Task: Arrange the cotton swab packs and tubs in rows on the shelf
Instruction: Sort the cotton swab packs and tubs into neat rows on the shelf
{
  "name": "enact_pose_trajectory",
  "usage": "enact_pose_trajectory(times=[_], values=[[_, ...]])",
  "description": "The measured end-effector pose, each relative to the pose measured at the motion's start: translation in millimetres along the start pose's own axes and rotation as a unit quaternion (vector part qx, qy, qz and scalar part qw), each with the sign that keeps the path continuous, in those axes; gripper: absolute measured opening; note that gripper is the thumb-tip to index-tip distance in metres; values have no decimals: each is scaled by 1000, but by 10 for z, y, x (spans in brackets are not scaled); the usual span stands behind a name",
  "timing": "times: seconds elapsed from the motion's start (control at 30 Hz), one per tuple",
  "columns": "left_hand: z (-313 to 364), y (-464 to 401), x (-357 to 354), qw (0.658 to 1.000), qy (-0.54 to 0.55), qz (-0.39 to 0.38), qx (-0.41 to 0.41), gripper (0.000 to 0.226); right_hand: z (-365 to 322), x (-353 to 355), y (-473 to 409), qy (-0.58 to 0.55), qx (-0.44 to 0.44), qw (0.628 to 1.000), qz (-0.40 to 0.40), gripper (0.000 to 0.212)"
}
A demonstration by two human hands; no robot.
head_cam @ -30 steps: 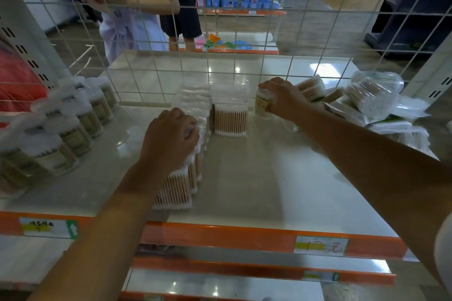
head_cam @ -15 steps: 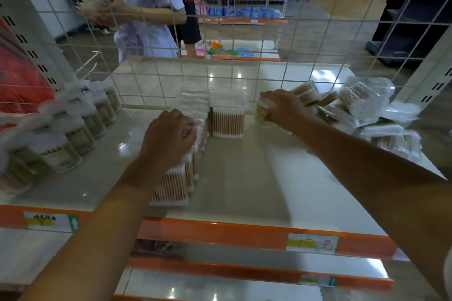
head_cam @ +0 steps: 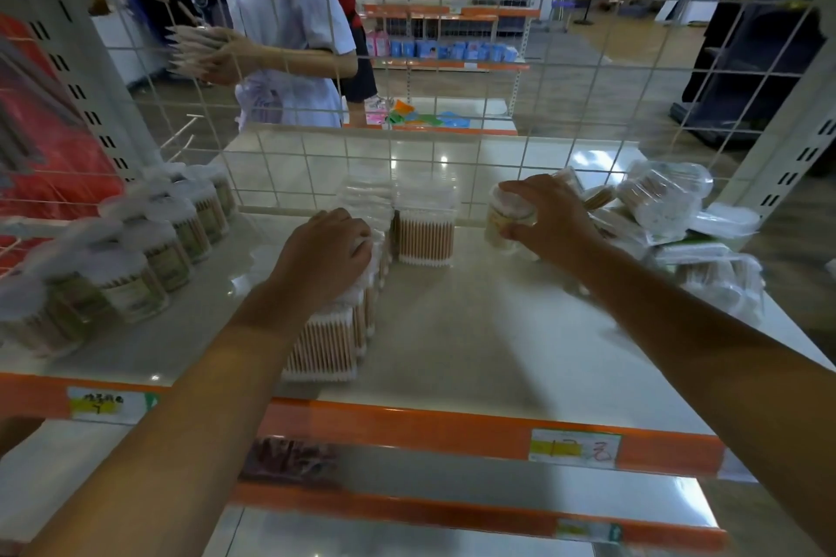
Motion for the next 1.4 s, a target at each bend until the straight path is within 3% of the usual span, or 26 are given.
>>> enact_pose_trajectory(times=[0.4,0.8,1.2,1.4], values=[[-63,-91,373,1000,22,-11,-19,30,-605,126,-173,2,27,999,43,58],[-805,28,873,1000,12,-8,-15,33,-1476,-94,-484,-51,102,991,73,60],[-1610,369,1256,999,44,-8,27,20,-2384,-679,-569,-103,135,985,10,58],[-1801,535,1291,985,127,-55,104,33,-2680,-967,-472,-136,140,981,-9,56]])
Point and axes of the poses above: each hand's wrist, its own y-axis away from the middle knuckle, its own x-axis out of the back of the hand, z = x × y, the point moved 2 cm from there along -y, towards the middle knuckle, and after that the axes turned 8 degrees about x, right-handed, at the moved point
